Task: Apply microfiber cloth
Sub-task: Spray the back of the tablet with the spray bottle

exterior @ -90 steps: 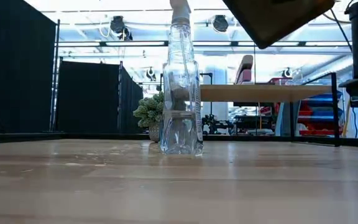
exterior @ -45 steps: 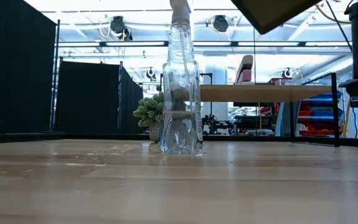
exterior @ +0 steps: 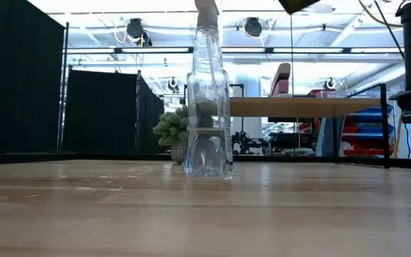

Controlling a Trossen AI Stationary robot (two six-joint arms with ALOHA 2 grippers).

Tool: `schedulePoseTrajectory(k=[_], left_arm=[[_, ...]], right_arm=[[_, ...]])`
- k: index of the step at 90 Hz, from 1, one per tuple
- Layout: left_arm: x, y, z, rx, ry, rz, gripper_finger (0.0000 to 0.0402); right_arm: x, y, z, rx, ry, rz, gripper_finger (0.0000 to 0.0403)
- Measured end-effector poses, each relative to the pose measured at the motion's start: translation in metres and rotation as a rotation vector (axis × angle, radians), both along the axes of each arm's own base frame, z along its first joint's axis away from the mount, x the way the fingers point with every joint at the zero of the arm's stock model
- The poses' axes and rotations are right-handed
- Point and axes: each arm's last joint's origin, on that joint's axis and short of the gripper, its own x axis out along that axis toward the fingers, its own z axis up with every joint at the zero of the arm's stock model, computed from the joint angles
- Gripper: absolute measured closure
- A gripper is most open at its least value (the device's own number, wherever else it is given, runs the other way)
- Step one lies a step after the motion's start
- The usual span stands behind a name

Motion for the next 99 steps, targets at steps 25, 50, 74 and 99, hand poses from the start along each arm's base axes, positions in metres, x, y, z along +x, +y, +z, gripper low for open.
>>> schedulePoseTrajectory(k=[25, 50, 74, 99], left_arm=[[-0.011, -0.018, 0.005, 0.102, 0.004, 0.000, 0.0373], [-0.029, -0.033, 0.019, 0.258, 0.017, 0.037, 0.0380], [-0.073, -0.042, 0.063, 0.519, 0.097, 0.101, 0.0381], [-0.120, -0.025, 0.100, 0.896, 0.460, 0.299, 0.0394]], right_arm=[[-0.012, 0.017, 0.005, 0.049, -0.126, 0.004, 0.0330], [-0.030, 0.039, 0.011, 0.160, -0.209, 0.081, 0.0183], [-0.056, 0.060, 0.016, 0.553, -0.413, 0.160, 0.0139], [-0.027, 0.036, -0.002, 1.031, -0.299, 0.092, 0.0146]])
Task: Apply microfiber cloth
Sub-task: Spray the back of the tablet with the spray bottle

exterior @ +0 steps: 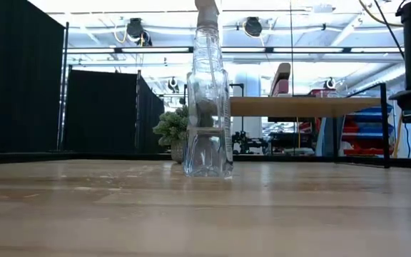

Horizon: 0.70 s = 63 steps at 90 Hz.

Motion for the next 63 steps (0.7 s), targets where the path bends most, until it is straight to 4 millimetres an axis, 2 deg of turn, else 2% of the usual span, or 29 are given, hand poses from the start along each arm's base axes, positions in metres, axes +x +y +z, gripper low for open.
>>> schedulePoseTrajectory(k=[9, 18, 30, 43, 52, 63], left_arm=[[-0.009, 0.013, 0.001, 0.094, 0.095, 0.052, 0.0394], [-0.015, 0.036, -0.005, 0.103, 0.109, 0.082, 0.0394], [-0.020, 0.074, -0.030, 0.035, 0.186, 0.066, 0.0394], [-0.028, 0.107, -0.052, -0.067, 0.354, 0.138, 0.0394], [-0.021, 0.116, -0.067, -0.096, 0.413, 0.174, 0.0394], [-0.008, 0.120, -0.097, -0.116, 0.502, 0.164, 0.0394]], right_arm=[[0.013, -0.020, -0.018, 0.060, 0.081, -0.049, 0.0147], [0.027, -0.043, -0.036, 0.095, 0.137, -0.096, 0.0147], [0.042, -0.071, -0.060, 0.155, 0.181, -0.123, 0.0147], [0.054, -0.094, -0.075, 0.203, 0.154, -0.121, 0.0147], [0.063, -0.107, -0.077, 0.232, 0.112, -0.092, 0.0147], [0.071, -0.122, -0.078, 0.221, 0.081, -0.087, 0.0147]])
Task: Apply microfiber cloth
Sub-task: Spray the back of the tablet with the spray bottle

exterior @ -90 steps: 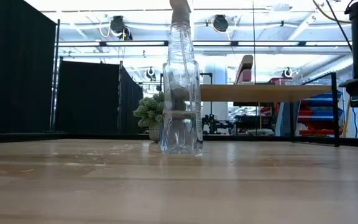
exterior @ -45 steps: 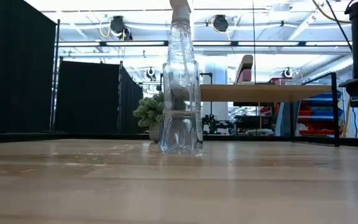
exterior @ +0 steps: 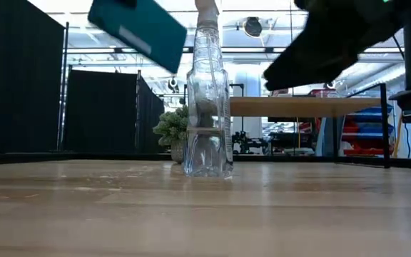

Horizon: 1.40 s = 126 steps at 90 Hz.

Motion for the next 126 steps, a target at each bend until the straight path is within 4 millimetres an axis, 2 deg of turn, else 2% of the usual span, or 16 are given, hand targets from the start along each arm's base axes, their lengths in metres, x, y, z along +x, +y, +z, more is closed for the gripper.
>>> schedulePoseTrajectory(k=[18, 32, 44, 84, 104, 126], left_arm=[[0.014, 0.010, -0.056, -0.102, -0.001, -0.038, 0.0394], [0.025, 0.003, -0.080, -0.201, -0.072, -0.165, 0.0394], [0.028, -0.004, -0.098, -0.239, -0.058, -0.184, 0.0394], [0.033, -0.039, -0.125, -0.345, -0.164, -0.191, 0.0394], [0.030, -0.050, -0.123, -0.377, -0.186, -0.212, 0.0394], [0.029, -0.053, -0.123, -0.389, -0.168, -0.238, 0.0394]], right_arm=[[0.008, -0.013, 0.000, -0.018, 0.034, 0.091, 0.0147], [0.010, -0.016, -0.003, -0.020, 0.052, 0.111, 0.0147], [0.010, -0.016, -0.003, -0.039, 0.056, 0.121, 0.0147], [0.008, -0.012, -0.005, 0.005, 0.105, 0.247, 0.0147], [0.003, -0.004, -0.007, -0.005, 0.130, 0.278, 0.0147], [-0.002, -0.003, -0.012, -0.008, 0.192, 0.263, 0.0147]])
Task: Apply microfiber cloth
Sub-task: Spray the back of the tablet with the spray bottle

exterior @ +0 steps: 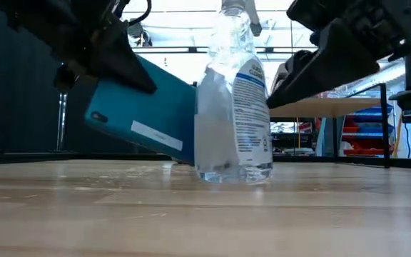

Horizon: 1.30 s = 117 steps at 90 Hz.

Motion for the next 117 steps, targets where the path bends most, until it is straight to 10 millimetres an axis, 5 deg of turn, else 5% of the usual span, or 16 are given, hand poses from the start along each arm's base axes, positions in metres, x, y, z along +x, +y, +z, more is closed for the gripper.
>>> schedulePoseTrajectory(k=[30, 62, 117], left_arm=[[-0.001, -0.004, 0.000, 0.007, 0.027, -0.054, 0.0394], [-0.001, -0.005, 0.001, 0.001, 0.023, -0.062, 0.0395], [-0.017, -0.031, 0.001, -0.137, -0.009, -0.111, 0.0396]], right_arm=[[-0.006, 0.002, -0.004, -0.010, 0.065, 0.003, 0.0147], [-0.018, 0.003, 0.019, -0.030, -0.018, -0.042, 0.0147], [-0.025, -0.002, 0.011, -0.110, 0.075, -0.108, 0.0147]])
